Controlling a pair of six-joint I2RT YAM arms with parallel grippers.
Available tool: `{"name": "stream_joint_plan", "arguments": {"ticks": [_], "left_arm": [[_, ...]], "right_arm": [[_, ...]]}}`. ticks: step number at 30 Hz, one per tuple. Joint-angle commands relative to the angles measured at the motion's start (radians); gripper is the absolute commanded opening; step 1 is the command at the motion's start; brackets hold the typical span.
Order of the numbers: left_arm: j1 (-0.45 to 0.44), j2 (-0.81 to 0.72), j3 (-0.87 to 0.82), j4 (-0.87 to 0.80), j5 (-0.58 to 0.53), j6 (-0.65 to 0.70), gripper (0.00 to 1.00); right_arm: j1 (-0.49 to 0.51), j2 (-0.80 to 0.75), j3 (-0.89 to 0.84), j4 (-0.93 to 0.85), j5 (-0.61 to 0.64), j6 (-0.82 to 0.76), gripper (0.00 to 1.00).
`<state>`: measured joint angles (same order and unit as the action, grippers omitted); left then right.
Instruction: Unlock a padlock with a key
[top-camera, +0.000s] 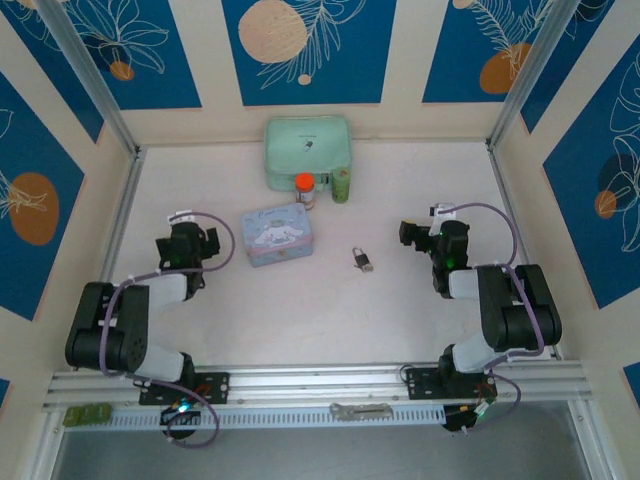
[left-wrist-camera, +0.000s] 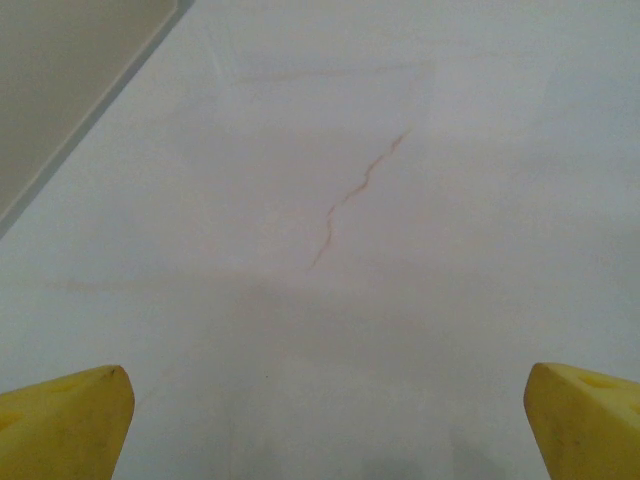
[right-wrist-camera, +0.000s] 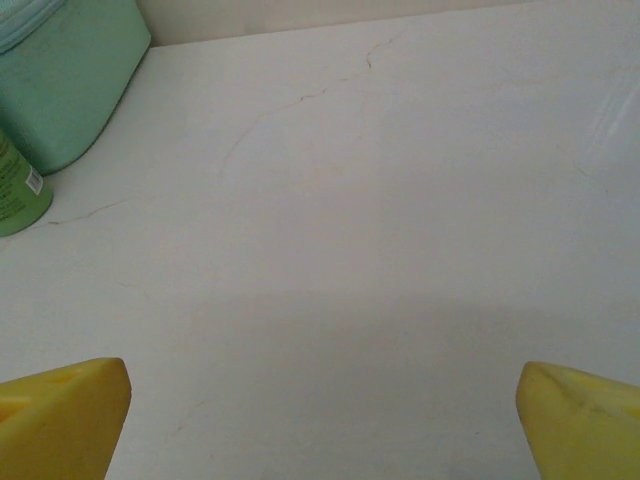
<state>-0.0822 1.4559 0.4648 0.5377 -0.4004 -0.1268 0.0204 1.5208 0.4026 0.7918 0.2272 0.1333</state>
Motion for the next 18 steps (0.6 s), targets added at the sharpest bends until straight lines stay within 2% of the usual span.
{"name": "stream_joint_plan", "arguments": {"ticks": [1,8,10,12,14,18], "left_arm": [[0.008,0.030,-0.012,0.184,0.023,0.071,0.99],[0.004,0.058,-0.128,0.418,0.186,0.127,1.00],[0.004,0.131,-0.169,0.594,0.187,0.140,1.00],[0.005,0.087,-0.160,0.501,0.164,0.118,1.00],[0.004,0.114,-0.156,0.539,0.171,0.132,1.00],[0.003,0.107,-0.114,0.444,0.184,0.135,1.00]], "right_arm": [[0.004,0.001,-0.001,0.042,-0.004,-0.009,0.99],[0.004,0.000,-0.001,0.043,-0.004,-0.009,0.99],[0.004,0.000,-0.001,0.042,-0.004,-0.009,0.99],[0.004,0.000,0.001,0.043,-0.004,-0.009,0.99],[0.004,0.001,-0.002,0.043,-0.003,-0.009,0.99],[0.005,0.001,0.000,0.042,-0.002,-0.009,0.99]]}}
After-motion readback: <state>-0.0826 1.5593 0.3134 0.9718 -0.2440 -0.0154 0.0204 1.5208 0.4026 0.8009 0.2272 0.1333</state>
